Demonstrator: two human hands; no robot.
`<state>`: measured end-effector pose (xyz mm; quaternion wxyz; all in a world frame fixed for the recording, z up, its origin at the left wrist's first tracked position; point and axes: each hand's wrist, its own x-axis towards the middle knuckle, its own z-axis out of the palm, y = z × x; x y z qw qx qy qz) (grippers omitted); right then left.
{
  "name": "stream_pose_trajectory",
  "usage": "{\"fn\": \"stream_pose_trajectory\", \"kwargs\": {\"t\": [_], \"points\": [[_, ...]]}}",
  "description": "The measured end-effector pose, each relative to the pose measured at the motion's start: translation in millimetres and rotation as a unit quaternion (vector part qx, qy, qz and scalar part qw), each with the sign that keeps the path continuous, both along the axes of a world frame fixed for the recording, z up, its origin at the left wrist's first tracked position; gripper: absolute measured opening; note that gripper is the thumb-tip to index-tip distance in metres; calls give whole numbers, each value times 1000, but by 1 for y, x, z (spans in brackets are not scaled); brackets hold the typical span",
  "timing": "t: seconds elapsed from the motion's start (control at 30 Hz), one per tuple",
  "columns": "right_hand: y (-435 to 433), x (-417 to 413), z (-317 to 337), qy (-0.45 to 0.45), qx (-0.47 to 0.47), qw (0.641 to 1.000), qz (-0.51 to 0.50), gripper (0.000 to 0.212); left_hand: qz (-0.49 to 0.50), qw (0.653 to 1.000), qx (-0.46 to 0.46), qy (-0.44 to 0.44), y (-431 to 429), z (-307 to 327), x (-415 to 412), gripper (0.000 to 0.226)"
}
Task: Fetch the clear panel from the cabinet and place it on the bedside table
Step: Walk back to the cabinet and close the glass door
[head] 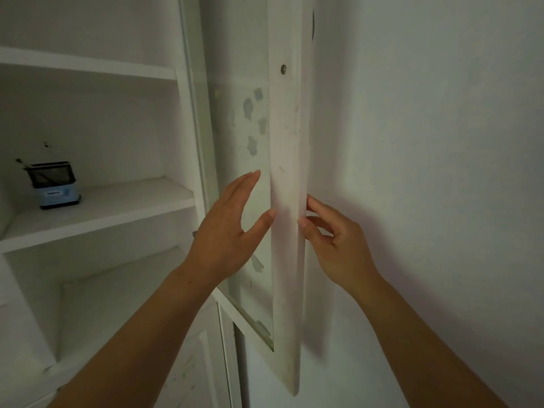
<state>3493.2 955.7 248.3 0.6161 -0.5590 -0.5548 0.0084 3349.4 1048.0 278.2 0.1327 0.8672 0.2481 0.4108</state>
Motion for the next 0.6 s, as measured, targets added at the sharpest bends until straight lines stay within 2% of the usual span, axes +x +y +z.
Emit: {"fn": "stream_pose_trajectory", "kwargs": {"t": [0.2, 0.47, 0.6], "points": [[0, -11, 0, -5, 23, 1000, 14, 42, -13, 1000, -1, -21, 6, -5, -18, 64], [14, -41, -3, 21, 59, 991, 120, 45, -10, 997, 26, -69, 9, 3, -58, 52], [24, -58, -8, 39, 81, 983, 160, 47, 9, 996, 37, -81, 7, 11, -80, 57]]}}
